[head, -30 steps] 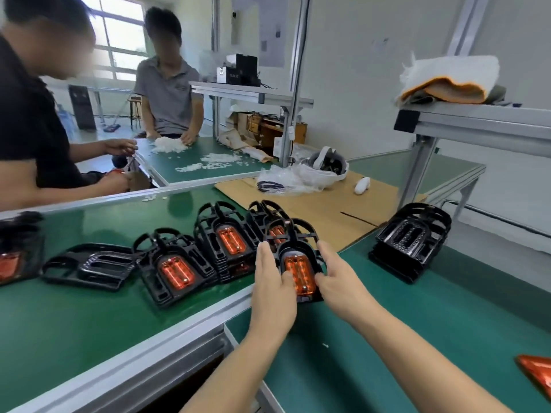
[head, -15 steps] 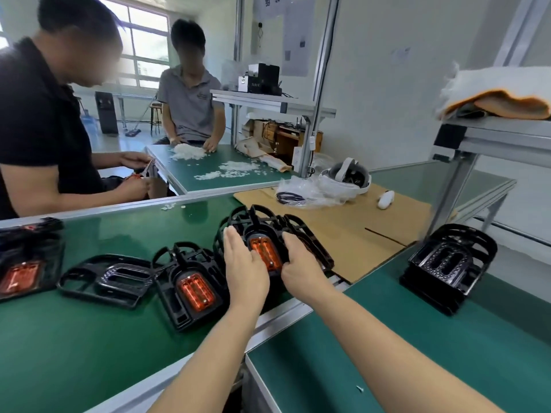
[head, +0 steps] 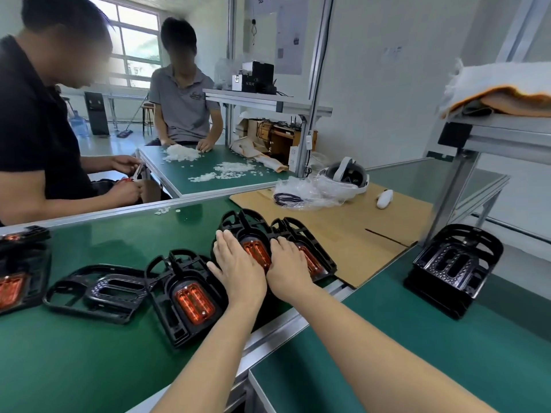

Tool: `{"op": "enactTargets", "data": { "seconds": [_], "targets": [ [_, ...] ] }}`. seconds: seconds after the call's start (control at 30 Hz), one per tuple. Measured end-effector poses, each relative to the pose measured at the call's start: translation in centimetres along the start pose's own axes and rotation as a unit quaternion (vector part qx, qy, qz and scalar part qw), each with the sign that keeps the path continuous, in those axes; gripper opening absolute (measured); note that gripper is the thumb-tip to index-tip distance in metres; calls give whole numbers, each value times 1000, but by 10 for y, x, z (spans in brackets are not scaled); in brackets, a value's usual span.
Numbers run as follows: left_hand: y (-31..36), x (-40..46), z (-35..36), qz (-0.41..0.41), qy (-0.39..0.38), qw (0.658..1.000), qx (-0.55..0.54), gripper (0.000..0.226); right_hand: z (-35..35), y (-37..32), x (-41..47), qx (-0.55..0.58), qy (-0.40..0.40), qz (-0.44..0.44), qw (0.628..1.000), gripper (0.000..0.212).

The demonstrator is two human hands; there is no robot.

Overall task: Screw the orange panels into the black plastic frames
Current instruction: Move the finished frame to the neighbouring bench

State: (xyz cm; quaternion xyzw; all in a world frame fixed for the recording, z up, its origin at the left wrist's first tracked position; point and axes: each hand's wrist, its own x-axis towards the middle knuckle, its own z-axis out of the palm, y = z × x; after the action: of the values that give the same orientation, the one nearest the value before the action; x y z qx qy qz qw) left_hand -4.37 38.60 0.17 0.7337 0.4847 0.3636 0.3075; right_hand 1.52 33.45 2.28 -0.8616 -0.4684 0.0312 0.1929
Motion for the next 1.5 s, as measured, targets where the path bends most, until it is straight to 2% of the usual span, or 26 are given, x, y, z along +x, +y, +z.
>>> {"op": "enactTargets", "data": {
  "seconds": [0.17,0.73,1.07,1.27,1.37,1.5],
  "targets": [
    [-4,-1,0,-1,-10,999,53,68,7,6,-2,-52,-1,-13,999,53],
    [-14,-8,2,68,5,988,139,73,9,17,-10,-11,4,-24,1000,58],
    [-15,-16,6,106,-3,979,173,66,9,30,-19,-3,1,-24,1000,56],
    [-15,-21,3,151,10,984,97,50,4,29,-25,10,30,-45,998,54],
    [-12,-20,-4,161,24,986,39,43,-2,23,-27,53,57,-62,995,50],
    [-14,-13,-23,153,52,987,21,44,-5,3,-28,89,73,-86,990,44]
  ]
}}
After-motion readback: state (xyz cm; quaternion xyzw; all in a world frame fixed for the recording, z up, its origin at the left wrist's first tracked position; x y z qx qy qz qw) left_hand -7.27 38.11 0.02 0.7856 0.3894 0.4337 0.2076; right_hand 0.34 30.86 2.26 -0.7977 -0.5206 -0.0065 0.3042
